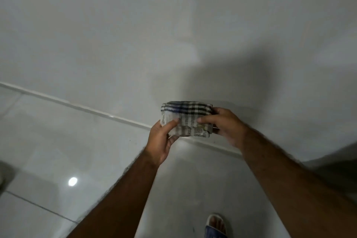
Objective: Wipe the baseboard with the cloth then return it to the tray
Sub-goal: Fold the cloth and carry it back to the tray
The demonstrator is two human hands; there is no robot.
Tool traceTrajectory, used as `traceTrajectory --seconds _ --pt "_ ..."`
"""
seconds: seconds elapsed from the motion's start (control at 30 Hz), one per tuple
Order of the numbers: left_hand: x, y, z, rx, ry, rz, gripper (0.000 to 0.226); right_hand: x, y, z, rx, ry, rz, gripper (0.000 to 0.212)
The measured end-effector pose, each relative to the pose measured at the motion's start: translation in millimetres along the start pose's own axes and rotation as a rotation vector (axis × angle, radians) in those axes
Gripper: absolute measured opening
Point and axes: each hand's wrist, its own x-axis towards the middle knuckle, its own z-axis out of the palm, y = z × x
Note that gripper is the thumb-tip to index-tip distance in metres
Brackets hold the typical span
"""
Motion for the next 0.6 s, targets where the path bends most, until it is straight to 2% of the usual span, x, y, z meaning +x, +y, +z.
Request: traceTrajectory --seconds 0.17,0.33,0.47,0.6 --pt "-75 112 60 0.259 -0.082 0.092 0.029 -102 -101 -8 0.129 0.08 -0.105 0.044" --pt "-144 190 128 0.378 -0.179 0.105 0.03 -202 -170 -31 0.226 0.121 -0.201 0.034" --pt "-192 222 190 0.487 -0.241 0.127 0.033 -271 -202 -65 0.267 0.21 -0.26 0.038" --pt "-215 226 256 0.604 -0.316 0.168 0.035 -327 -214 -115 0.309 0.344 -0.32 0.044"
